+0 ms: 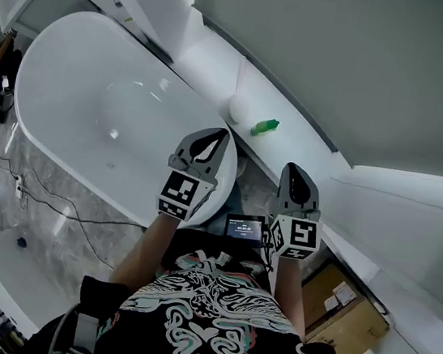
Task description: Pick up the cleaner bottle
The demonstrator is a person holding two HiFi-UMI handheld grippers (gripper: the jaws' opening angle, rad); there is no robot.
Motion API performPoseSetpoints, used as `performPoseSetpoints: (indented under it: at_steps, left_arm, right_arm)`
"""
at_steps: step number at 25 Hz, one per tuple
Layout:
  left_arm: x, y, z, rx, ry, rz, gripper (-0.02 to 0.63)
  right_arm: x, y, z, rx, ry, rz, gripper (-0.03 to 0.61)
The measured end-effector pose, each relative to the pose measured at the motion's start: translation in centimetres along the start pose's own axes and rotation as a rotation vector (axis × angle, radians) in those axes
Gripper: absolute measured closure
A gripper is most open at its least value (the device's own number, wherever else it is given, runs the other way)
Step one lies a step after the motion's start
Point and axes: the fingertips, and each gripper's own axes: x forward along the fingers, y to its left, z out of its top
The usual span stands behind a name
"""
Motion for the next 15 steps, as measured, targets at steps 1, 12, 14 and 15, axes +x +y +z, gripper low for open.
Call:
performPoseSetpoints:
  at_steps: [1, 12, 14, 15]
  left_arm:
    - [0.5, 0.1, -0.3, 0.002, 0.005, -0.002, 0.597]
    - [5.4, 1.2, -3.3, 0.0, 0.065, 0.01, 0.597]
    - [5.9, 1.4, -3.4, 0.001, 0.071, 0.005, 0.597]
    - [6.1, 1.4, -3.6, 0.006, 0.075, 0.001, 0.597]
  right_arm:
    - [0.5, -0.3, -0.3, 0.003, 0.005, 0.0, 0.552]
    - [3.7, -3.5, -3.5, 0.03, 0.072, -0.014, 0.552]
    - [4.1, -3.8, -3.6, 0.021, 0.08, -0.026, 0.552]
    - [4.4, -3.9, -3.7, 0.019, 0.084, -0.028, 0.552]
